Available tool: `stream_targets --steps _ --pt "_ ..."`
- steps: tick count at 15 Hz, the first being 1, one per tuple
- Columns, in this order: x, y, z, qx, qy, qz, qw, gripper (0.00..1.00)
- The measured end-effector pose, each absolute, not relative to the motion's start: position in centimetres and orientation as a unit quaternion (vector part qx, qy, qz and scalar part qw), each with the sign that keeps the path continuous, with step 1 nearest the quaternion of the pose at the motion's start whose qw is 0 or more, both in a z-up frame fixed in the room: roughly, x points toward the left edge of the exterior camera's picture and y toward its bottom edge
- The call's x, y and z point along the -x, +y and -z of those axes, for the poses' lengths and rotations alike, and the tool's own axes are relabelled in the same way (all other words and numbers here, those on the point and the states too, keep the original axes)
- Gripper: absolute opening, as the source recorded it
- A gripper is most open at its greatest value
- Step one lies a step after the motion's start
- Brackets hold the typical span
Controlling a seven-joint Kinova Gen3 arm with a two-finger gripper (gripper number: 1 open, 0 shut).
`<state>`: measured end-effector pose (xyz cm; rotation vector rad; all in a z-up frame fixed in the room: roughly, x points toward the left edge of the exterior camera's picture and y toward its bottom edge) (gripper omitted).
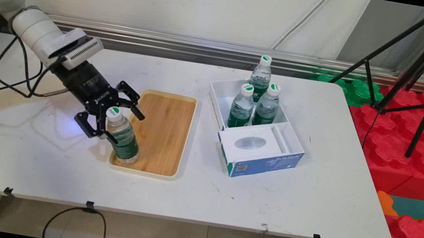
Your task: Pick up the green bottle from the white box
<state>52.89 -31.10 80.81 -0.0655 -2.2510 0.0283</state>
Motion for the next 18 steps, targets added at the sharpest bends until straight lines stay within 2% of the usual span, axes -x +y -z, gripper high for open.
stream_targets --steps 3,13,18 --pt "-53.2 -31.2 -81.9 0.025 -0.901 -0.008 0.433 1.00" --pt "-55.1 -31.6 -89.7 -0.002 -0.887 0.042 0.459 1.00" --pt "-51.5 -34.9 -92.4 -0.052 -0.882 0.037 0.467 1.00"
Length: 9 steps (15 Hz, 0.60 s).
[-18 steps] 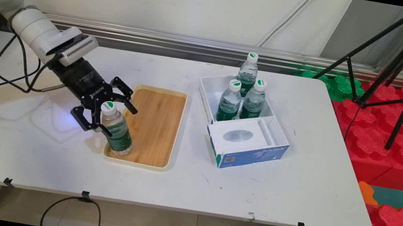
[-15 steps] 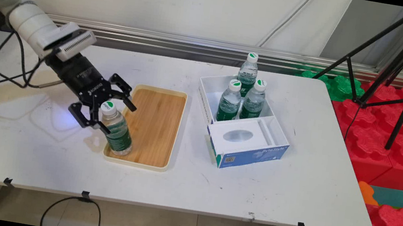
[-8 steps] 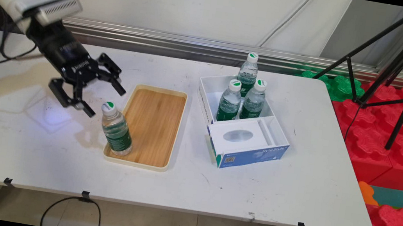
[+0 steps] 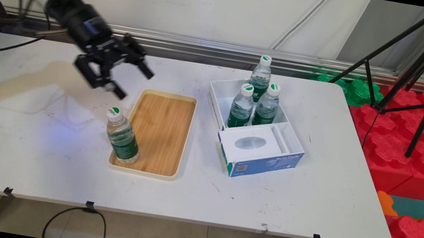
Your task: Pick up the green bottle from the white box
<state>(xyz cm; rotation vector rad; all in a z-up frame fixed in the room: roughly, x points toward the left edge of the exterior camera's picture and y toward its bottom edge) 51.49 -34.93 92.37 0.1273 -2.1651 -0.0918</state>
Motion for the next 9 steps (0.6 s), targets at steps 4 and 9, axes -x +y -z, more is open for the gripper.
stream_targets --steps 4,9 --pt "-46.9 -38.5 -91.9 -0.078 -0.883 0.011 0.463 1.00" --pt "-41.5 -42.3 -88.5 -0.092 -0.886 -0.014 0.453 1.00"
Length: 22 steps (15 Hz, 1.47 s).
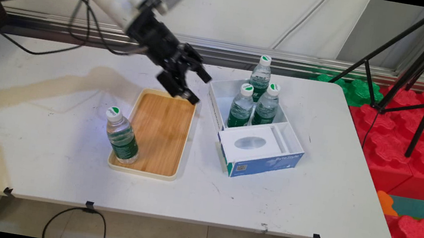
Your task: Pick up the green bottle from the white box
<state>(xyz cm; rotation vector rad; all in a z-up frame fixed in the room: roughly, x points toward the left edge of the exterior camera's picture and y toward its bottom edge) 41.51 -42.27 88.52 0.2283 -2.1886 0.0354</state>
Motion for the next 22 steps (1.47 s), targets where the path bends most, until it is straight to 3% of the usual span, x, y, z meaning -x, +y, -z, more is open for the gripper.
stream_targets --steps 8,22 --pt "-35.7 -46.7 -83.1 -0.129 -0.889 -0.041 0.438 1.00" --pt "-31.2 -49.7 -79.0 -0.155 -0.882 -0.049 0.442 1.00"
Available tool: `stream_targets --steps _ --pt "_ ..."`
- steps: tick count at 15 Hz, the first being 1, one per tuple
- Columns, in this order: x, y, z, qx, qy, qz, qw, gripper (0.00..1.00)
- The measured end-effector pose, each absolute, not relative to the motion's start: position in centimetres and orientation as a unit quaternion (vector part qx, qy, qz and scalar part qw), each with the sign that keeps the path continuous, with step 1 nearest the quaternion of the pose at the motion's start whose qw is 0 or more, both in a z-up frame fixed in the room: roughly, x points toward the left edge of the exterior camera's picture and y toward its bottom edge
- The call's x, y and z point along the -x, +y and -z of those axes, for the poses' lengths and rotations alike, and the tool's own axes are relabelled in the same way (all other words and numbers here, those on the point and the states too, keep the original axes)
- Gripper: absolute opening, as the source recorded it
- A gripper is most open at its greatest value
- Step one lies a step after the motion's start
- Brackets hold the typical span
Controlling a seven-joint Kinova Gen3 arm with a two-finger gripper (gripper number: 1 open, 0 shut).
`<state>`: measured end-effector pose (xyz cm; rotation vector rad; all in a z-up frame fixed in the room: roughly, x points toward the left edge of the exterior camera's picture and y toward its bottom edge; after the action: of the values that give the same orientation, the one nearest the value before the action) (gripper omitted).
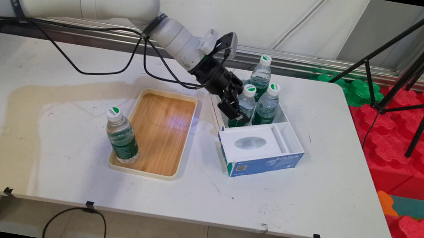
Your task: Pick up the green bottle from the white box, then place the picked object on the tray
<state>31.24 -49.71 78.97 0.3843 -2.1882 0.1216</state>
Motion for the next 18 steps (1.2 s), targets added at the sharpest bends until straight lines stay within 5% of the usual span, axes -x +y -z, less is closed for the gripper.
stream_targets --steps 1,10,18 --pt "-31.2 -49.8 -78.9 -0.155 -0.882 -0.050 0.443 0.00" --pt "-32.5 -49.4 -79.8 -0.152 -0.879 -0.055 0.449 0.00" --pt "-35.1 -48.4 -85.7 -0.144 -0.861 -0.044 0.486 0.00"
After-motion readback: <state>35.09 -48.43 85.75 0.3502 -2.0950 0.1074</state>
